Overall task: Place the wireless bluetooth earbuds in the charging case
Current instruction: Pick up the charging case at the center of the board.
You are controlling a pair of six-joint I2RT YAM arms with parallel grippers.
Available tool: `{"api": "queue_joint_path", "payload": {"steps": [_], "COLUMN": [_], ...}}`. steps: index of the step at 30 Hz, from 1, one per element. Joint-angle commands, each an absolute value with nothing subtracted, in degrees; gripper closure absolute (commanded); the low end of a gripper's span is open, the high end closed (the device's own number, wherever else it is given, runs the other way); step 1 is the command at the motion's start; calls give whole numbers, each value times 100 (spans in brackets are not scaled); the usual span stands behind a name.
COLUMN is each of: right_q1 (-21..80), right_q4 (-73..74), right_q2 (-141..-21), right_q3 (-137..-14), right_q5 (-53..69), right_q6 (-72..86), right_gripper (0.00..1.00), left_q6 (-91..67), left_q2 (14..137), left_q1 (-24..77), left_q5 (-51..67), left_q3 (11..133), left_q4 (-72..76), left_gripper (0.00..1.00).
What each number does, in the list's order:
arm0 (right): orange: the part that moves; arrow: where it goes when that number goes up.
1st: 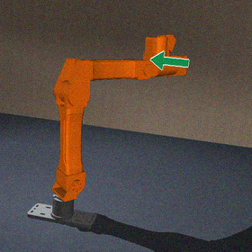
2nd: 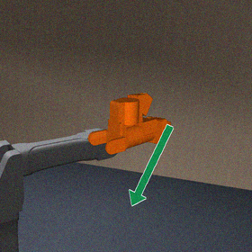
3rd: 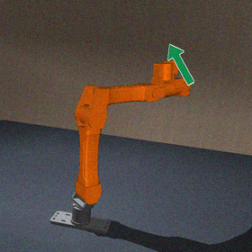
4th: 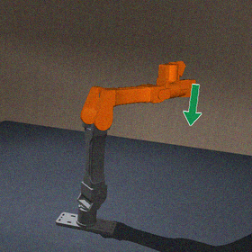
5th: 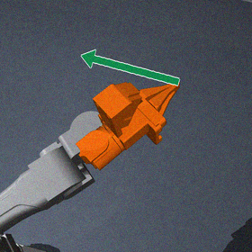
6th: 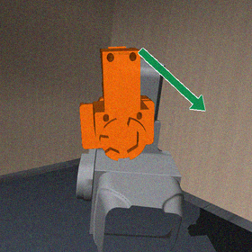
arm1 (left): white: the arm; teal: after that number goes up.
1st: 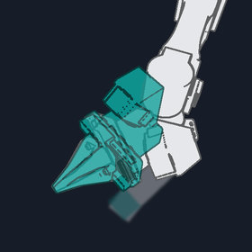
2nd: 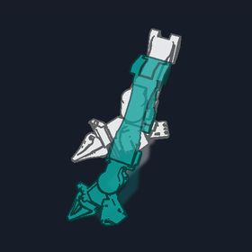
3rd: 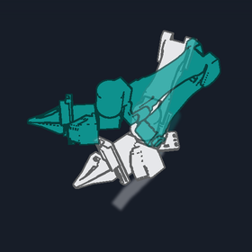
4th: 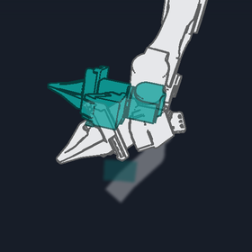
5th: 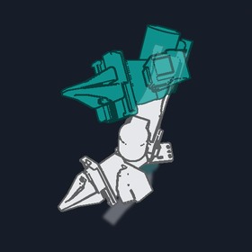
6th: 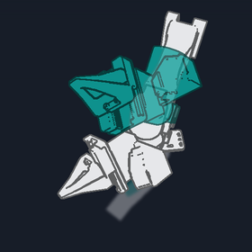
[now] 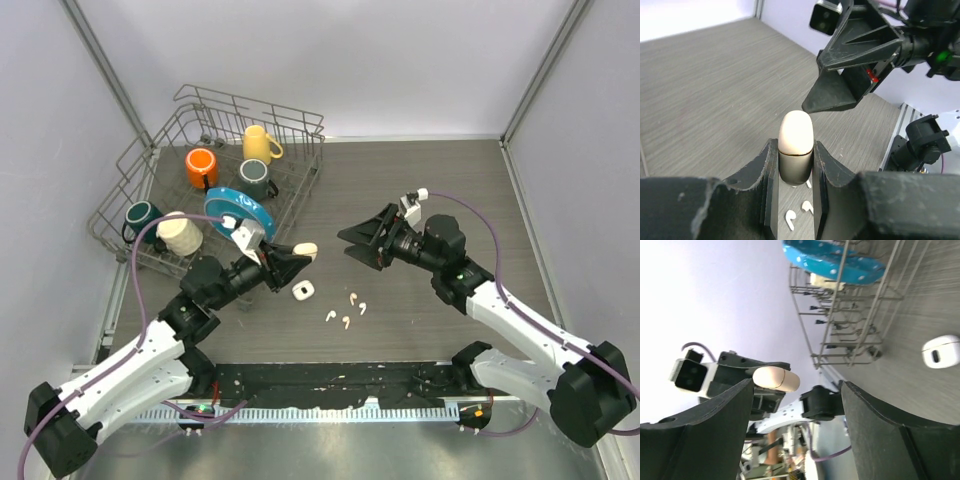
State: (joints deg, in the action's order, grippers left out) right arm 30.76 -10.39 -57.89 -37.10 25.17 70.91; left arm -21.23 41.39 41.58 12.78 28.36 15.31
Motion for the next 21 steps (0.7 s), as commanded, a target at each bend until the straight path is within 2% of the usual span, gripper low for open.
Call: {"api": "queue_joint_path", "payload": {"steps": [1,5,21], "right_q1": [3111,3146,4043], "right_q4": [-2645,-2452,-3884], "right_q2": [-5652,-5765,-6829], "right_q3": [-3551,-3665,-3929], "right_q5": [3076,3102,2927], "right_q6": [8464,8551,9334], "right_gripper": [23,21,20], "left_q6": [-1837,-1776,-1600], "left_q2": [4025,3999,3894], "left_q1": [4175,4184,4175], "left_q5": [1582,1722,1661], "left_q3": [2751,2576,2320], "left_q4": [3005,3322,3560], "left_gripper": [100,100,100]}}
